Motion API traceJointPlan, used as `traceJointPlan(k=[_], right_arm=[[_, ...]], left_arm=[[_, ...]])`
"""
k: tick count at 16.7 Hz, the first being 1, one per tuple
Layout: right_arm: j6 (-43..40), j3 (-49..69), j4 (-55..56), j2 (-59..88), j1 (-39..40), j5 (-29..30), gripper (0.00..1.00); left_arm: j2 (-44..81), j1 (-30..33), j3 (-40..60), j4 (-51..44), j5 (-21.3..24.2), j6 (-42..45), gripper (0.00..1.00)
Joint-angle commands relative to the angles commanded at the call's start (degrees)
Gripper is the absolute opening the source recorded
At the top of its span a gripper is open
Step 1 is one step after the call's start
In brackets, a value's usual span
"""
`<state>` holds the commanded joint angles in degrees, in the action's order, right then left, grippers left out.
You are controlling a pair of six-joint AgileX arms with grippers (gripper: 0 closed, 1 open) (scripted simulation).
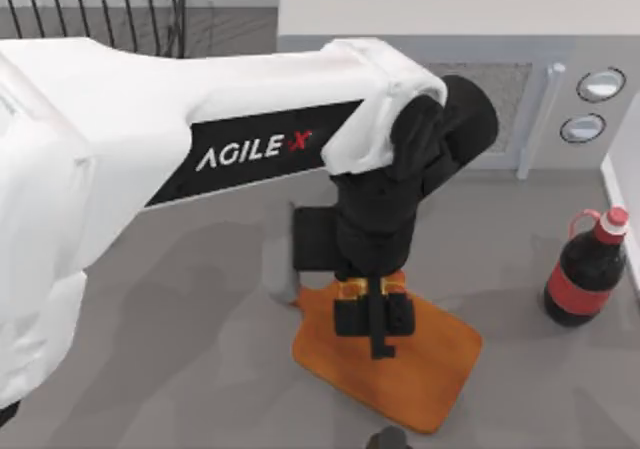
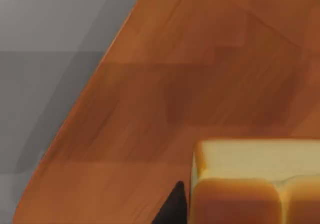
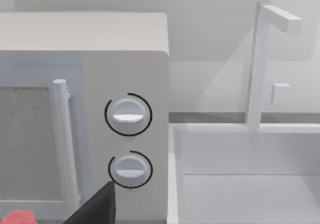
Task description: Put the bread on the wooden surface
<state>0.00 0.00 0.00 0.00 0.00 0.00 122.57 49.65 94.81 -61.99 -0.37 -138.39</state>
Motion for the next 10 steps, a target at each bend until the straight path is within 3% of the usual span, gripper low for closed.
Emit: traceJointPlan(k=[10], right_arm=[[0.0,0.0,0.0,0.0,0.0,0.0,1.00]], left_arm=[[1.6,0.2,-2.9,3.8,0.0,-0.1,0.00]])
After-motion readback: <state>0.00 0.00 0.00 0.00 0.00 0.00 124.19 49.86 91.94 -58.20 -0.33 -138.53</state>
